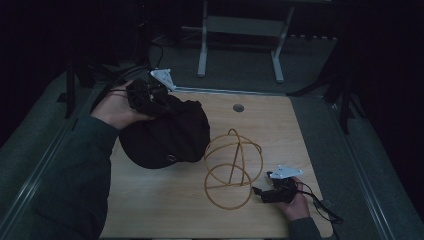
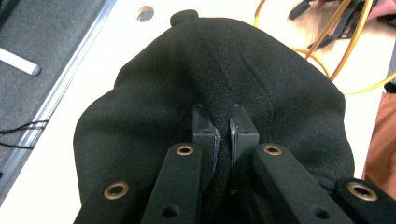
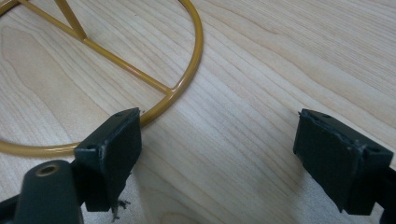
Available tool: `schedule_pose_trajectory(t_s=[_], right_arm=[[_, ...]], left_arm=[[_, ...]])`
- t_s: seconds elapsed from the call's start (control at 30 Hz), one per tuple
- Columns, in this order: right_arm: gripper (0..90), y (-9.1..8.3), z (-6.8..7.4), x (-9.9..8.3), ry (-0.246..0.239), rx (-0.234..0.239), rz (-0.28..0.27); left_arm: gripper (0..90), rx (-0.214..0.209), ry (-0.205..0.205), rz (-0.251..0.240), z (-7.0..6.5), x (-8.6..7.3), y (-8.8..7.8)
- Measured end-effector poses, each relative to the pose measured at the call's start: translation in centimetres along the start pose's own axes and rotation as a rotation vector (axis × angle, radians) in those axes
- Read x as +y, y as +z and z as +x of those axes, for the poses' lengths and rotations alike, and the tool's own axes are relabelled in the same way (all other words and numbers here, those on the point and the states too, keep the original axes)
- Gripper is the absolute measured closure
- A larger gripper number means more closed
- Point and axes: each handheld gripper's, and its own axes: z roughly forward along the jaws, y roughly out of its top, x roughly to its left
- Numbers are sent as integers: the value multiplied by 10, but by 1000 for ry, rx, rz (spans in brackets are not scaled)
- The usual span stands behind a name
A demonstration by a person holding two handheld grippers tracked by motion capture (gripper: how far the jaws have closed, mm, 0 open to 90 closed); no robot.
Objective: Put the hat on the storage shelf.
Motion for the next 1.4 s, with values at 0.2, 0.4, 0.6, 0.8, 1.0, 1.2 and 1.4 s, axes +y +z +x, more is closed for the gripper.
schedule_pose_trajectory(t_s=[0.2, 0.4, 0.6, 0.8, 1.0, 1.2, 1.4], right_arm=[[149, 0, 0, 0, 0, 0, 0], [148, 0, 0, 0, 0, 0, 0], [148, 0, 0, 0, -1, 0, 0], [148, 0, 0, 0, -1, 0, 0], [148, 0, 0, 0, -3, 0, 2], [147, 0, 0, 0, -4, 1, 2], [147, 0, 0, 0, -4, 1, 3]], left_arm=[[842, 8, 1, -8, 3, 5, -3], [842, 9, 3, -18, 5, 10, -7], [842, 14, -9, -23, 7, 14, -11], [842, 10, -8, -18, 9, 17, -14], [842, 10, -7, -26, 10, 22, -18], [842, 9, -8, -39, 12, 27, -19], [842, 8, -9, -52, 13, 34, -17]])
